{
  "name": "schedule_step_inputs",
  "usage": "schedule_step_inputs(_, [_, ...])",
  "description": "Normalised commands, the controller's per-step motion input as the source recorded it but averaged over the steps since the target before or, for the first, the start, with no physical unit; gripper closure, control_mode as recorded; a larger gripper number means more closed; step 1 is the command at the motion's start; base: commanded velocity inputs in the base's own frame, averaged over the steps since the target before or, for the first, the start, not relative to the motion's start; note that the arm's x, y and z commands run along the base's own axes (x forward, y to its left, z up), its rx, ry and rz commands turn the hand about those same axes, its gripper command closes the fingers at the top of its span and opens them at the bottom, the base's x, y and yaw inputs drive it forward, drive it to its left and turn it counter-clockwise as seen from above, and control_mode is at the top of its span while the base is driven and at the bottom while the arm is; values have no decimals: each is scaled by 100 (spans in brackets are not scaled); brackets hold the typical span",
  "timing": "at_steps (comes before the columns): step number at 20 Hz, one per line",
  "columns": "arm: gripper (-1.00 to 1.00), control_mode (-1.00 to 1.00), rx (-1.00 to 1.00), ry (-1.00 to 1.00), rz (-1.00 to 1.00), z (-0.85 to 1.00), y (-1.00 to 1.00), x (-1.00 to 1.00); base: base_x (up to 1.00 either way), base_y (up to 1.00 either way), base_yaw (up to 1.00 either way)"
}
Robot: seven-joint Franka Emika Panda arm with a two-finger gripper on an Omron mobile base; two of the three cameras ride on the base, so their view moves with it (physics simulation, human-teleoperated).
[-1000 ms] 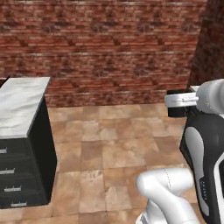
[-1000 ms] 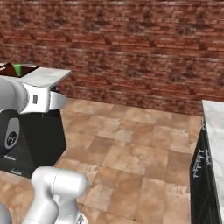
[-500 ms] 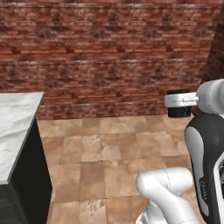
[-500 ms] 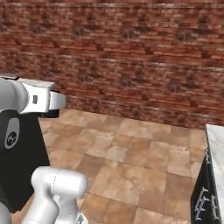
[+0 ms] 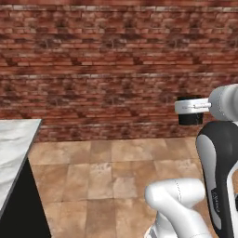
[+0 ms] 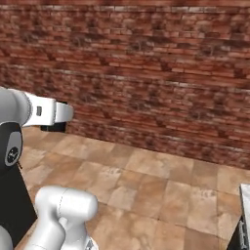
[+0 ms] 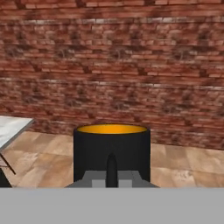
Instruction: There is a tray on the dining counter. Grab the cup, mug, and pitcher and place them on the tray. The pitcher may be placed next to the tray if it cannot fit the tray.
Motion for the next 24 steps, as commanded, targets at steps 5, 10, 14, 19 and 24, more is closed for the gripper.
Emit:
schedule_step_inputs(5, [100,100,0,0,0,0,0,0,100,-33,15])
schedule_step_inputs(10, [100,100,0,0,0,0,0,0,100,-36,19])
schedule_step_inputs(14, [100,100,0,0,0,0,0,0,100,-40,25])
schedule_step_inputs(19, [100,100,0,0,0,0,0,0,100,-32,38])
schedule_step_inputs(24, [100,100,0,0,0,0,0,0,100,-13,66])
